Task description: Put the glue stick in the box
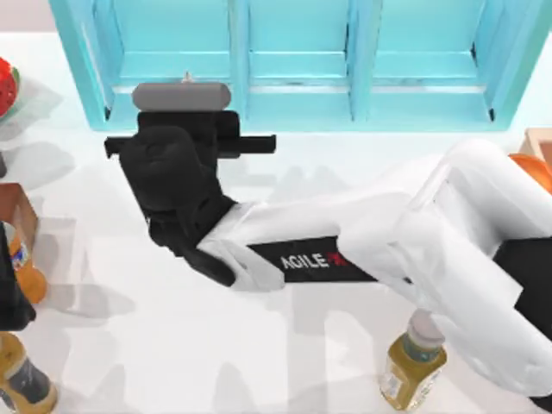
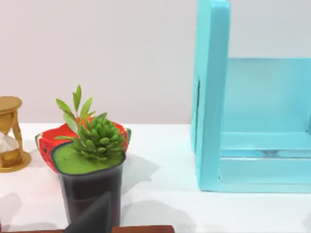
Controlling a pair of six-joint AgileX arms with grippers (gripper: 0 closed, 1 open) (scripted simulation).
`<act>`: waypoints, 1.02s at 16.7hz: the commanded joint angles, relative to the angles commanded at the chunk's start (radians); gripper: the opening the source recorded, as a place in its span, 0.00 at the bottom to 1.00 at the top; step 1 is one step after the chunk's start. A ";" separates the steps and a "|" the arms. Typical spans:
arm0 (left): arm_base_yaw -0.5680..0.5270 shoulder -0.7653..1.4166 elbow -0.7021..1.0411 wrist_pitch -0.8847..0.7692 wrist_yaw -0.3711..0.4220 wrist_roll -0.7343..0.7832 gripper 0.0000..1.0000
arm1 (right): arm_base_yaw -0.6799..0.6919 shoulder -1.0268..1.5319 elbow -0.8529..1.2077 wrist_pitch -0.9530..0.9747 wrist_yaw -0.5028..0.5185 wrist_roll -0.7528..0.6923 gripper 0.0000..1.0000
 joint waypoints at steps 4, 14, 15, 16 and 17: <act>0.000 0.000 0.000 0.000 0.000 0.000 1.00 | -0.085 -0.081 -0.076 0.153 -0.178 0.018 0.00; 0.000 0.000 0.000 0.000 0.000 0.000 1.00 | -0.630 -0.354 -0.458 0.845 -1.136 0.114 0.00; 0.000 0.000 0.000 0.000 0.000 0.000 1.00 | -0.705 -0.373 -0.503 0.909 -1.247 0.127 0.00; 0.000 0.000 0.000 0.000 0.000 0.000 1.00 | -0.783 -0.390 -0.547 0.969 -1.359 0.139 0.00; 0.000 0.000 0.000 0.000 0.000 0.000 1.00 | -0.862 -0.405 -0.591 1.025 -1.471 0.150 0.00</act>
